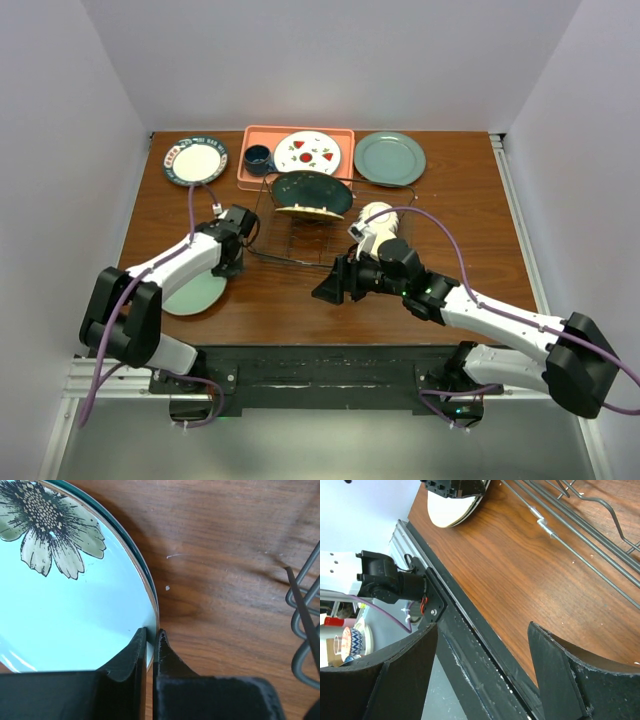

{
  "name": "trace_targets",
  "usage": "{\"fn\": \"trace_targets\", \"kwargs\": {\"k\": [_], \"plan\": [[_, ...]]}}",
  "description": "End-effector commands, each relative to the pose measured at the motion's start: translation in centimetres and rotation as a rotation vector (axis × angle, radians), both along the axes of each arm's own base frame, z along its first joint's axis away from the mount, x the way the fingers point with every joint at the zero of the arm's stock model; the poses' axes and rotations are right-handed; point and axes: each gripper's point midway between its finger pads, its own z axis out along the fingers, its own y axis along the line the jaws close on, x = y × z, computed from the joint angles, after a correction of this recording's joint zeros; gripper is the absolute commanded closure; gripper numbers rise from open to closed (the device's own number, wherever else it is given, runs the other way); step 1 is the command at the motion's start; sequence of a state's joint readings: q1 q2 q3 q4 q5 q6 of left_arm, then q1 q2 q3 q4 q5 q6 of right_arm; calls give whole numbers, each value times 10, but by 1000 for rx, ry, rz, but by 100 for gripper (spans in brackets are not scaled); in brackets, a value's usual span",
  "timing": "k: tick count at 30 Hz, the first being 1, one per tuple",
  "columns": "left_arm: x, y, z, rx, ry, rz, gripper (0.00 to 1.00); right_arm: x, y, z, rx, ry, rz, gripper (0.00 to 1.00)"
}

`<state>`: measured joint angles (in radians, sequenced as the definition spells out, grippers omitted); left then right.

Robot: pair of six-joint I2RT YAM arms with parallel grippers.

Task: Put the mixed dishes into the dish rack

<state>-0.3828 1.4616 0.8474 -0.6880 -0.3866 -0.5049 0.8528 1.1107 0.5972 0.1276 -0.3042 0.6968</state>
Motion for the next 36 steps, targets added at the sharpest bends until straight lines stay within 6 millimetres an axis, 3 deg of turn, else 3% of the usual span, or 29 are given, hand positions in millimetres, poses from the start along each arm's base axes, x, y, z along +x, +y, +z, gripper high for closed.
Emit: {"fn": "trace_targets", "kwargs": {"k": [1,7,13,15,16,17,19,20,23,29,32,36], "plan": [[6,-10,24,-74,-59,39,100,3,6,5,18,-21,-8,24],[10,-21,51,-152,-130,19,100,0,15,0,-19,-48,-7,24],[8,-33,78,-260,-210,3,100,-5,38,-1,-8,-126,-69,24],[8,-40,85,-304,-237,-11,100,-12,53,7,46,-149,-68,24],[7,-41,86,-314,-244,-8,100,-7,59,-4,24,-154,-92,24],[7,-42,89,-328,-252,-9,100,-13,73,7,66,-178,-80,24],[7,-43,92,-340,-262,-2,100,-11,88,-10,28,-199,-99,25],[7,-45,94,-351,-268,-5,100,-15,104,0,60,-211,-87,26],[5,-46,93,-360,-266,-8,100,-13,132,-6,70,-224,-117,26],[2,-47,93,-374,-269,-16,100,-4,171,-4,114,-231,-153,24],[2,-48,94,-375,-269,-18,100,-4,184,6,142,-241,-150,20],[2,-48,95,-379,-271,-18,100,1,196,2,145,-236,-182,18]]}}
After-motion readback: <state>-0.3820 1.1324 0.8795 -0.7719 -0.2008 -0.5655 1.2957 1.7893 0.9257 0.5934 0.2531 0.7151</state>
